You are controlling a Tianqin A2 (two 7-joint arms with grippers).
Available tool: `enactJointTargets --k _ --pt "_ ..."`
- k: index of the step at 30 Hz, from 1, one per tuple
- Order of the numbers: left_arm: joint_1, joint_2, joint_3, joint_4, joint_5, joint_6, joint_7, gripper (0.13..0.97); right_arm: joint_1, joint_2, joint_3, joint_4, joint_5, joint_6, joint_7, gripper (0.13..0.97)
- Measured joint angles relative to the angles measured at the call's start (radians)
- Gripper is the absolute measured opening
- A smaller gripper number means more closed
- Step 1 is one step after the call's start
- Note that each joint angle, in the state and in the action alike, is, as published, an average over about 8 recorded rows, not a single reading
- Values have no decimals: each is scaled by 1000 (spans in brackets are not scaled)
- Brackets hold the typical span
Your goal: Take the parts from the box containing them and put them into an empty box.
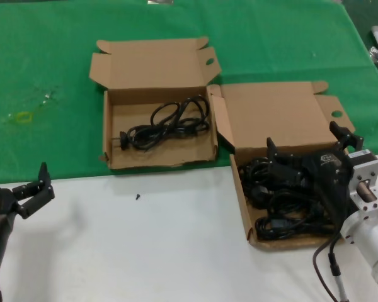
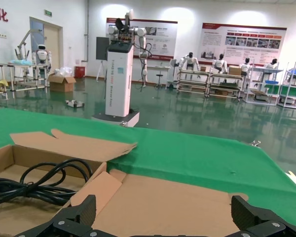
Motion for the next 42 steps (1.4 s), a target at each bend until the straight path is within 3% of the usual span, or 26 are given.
enactJointTargets --k 42 --pt "0 0 0 0 0 0 0 966 0 0 0 0 0 0 0 966"
